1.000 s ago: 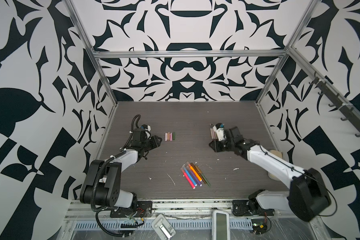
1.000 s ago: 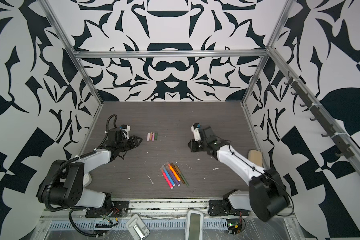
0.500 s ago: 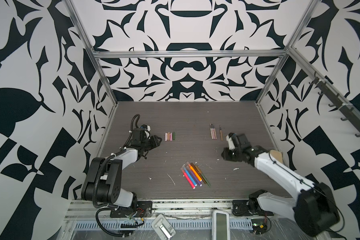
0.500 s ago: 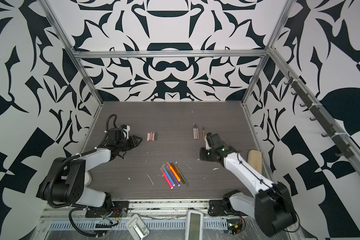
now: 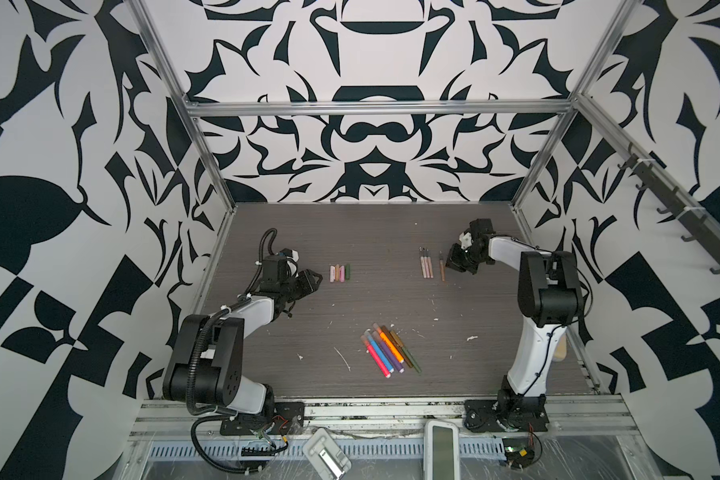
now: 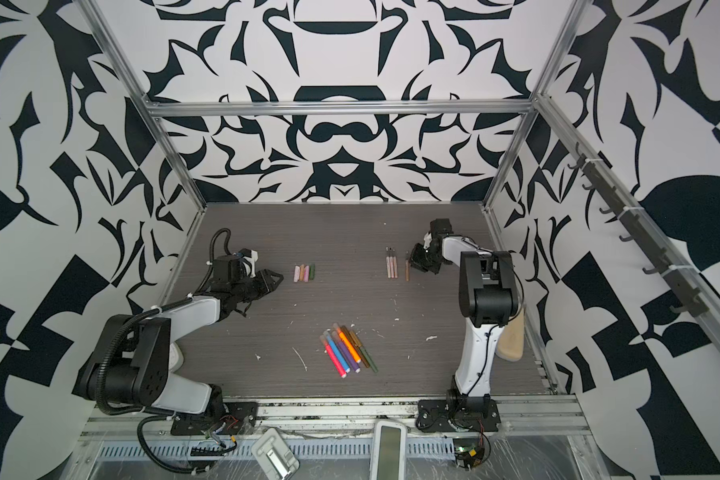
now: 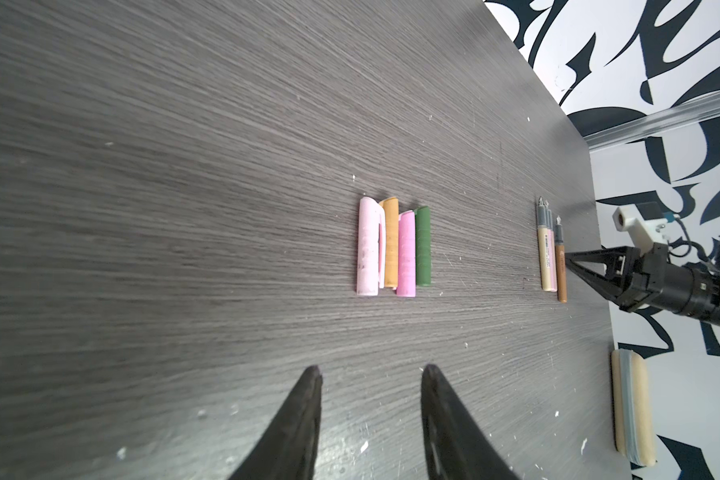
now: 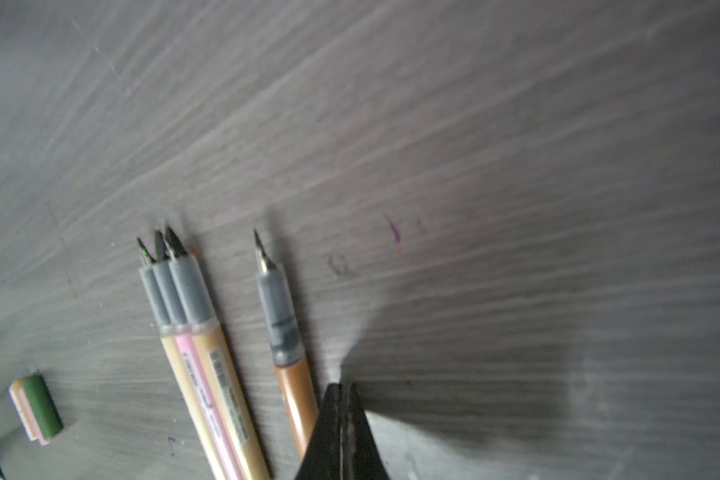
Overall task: Open the pen caps
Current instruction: 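Lift the right gripper away from the laid pens, then move the right gripper to the marker bundle and grasp the green-barrelled pen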
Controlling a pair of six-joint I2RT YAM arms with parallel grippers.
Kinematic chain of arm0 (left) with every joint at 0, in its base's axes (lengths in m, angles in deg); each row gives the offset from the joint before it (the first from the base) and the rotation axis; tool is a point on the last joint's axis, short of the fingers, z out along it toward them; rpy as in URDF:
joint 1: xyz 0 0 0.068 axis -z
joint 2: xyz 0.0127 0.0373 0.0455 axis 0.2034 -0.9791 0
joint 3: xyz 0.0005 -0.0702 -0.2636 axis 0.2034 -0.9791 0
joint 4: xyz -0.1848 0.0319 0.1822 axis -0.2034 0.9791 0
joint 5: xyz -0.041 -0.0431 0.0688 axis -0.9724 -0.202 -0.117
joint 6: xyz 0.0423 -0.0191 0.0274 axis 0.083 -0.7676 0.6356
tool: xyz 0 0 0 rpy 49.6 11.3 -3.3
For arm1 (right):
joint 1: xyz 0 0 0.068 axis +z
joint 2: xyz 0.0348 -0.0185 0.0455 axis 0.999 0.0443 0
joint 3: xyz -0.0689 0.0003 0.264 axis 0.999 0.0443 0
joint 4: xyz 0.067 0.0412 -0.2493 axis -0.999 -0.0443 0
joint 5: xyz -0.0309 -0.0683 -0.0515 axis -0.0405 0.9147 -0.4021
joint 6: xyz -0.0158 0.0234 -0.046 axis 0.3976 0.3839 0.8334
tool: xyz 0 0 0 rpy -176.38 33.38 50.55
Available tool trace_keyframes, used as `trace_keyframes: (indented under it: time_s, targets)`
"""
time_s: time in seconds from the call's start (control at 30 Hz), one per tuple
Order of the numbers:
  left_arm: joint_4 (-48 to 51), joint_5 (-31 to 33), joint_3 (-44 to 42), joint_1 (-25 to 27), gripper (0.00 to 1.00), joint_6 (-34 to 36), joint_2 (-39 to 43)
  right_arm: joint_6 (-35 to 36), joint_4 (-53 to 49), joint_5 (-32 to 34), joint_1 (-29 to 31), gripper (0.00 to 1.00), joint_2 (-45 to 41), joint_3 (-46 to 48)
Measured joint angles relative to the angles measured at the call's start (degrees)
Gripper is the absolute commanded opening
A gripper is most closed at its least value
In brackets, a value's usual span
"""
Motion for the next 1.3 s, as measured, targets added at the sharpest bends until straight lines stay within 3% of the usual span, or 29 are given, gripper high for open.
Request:
trace_keyframes:
  time_s: [0.47,0.57,0.7,0.8,1.0,1.13,1.3]
  targets:
    - [-0.2,-0.3,0.0,-0.5,0.43,-0.3,-0.3,0.6,0.2,-0.6,-0.1,0.09,-0.4,0.9]
    - [-0.3,-0.3,0.0,-0.6,0.43,-0.3,-0.3,0.8,-0.1,-0.5,0.0,0.09,-3.7,4.0]
    - [-0.4,-0.6,0.0,-0.6,0.43,-0.4,-0.3,1.6,-0.7,0.3,2.5,0.11,-14.2,11.6]
    - [-0.4,-0.9,0.0,-0.6,0.43,-0.5,-0.3,2.9,-1.5,1.9,9.5,0.18,-24.9,17.7]
    - [-0.5,-1.3,0.0,-0.9,0.43,-0.5,-0.8,1.9,-1.3,6.2,33.7,0.27,-41.1,29.9]
    - [-0.8,-1.4,0.0,-0.9,0.43,-0.8,-0.7,-1.9,-1.6,10.7,46.8,0.28,-44.2,36.3]
    - [-0.8,-1.5,0.0,-0.9,0.43,-0.9,-0.8,-6.5,-1.8,15.8,55.5,0.28,-44.6,40.0]
